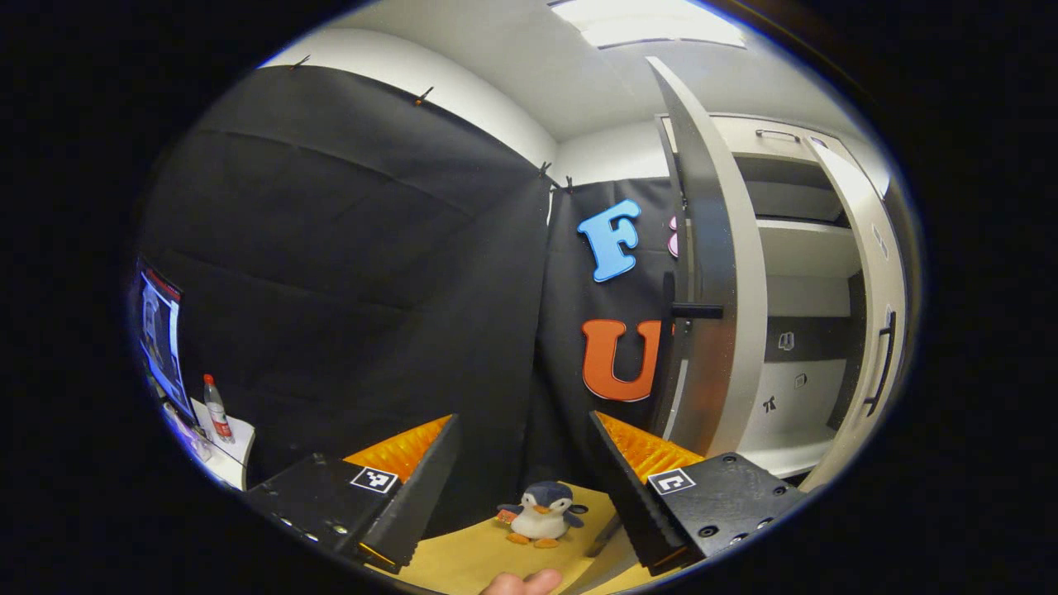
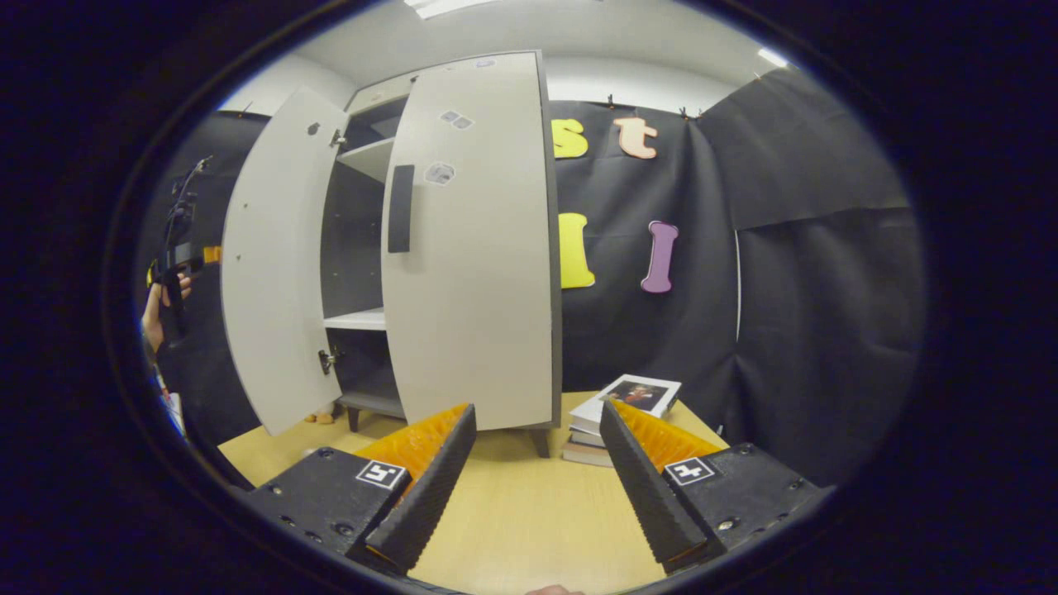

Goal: Grasp the bottle in the cabinet with the left hand and place it on the coaster, then close the right door with the right hand and the left door with the left hand.

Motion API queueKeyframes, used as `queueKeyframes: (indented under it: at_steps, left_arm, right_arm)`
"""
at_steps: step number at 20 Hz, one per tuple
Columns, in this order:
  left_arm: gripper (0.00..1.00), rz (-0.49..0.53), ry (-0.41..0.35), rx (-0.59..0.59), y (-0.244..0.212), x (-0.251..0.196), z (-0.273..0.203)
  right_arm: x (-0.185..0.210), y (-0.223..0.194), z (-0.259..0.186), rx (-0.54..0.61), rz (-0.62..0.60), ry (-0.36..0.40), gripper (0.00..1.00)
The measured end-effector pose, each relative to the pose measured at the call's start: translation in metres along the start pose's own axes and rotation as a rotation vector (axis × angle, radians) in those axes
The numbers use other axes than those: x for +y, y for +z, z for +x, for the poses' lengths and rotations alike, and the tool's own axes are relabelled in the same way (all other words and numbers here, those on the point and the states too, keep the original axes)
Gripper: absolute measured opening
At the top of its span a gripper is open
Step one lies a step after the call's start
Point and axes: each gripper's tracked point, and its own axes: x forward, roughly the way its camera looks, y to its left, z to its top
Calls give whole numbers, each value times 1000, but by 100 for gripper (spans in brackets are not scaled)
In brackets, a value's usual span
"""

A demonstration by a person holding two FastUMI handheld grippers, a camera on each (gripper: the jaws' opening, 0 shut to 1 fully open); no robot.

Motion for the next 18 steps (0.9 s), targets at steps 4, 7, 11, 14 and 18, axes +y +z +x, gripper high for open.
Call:
queueKeyframes:
  at_steps: [4,7,11,14,18]
  left_arm:
    - [94,-8,-83,22,0,-32,-20]
    - [93,-16,-129,30,-3,-54,-27]
    - [99,-66,-285,77,-12,-109,-40]
    - [100,-67,-369,96,-14,-143,-39]
    - [95,-72,-411,83,-9,-160,-44]
  right_arm:
    - [-1,-5,0,12,2,3,94]
    - [-4,-7,-2,14,0,-3,99]
    - [-12,-4,-5,4,3,-19,94]
    - [-20,-5,-9,2,12,-41,94]
    - [-33,-5,-18,5,9,-77,99]
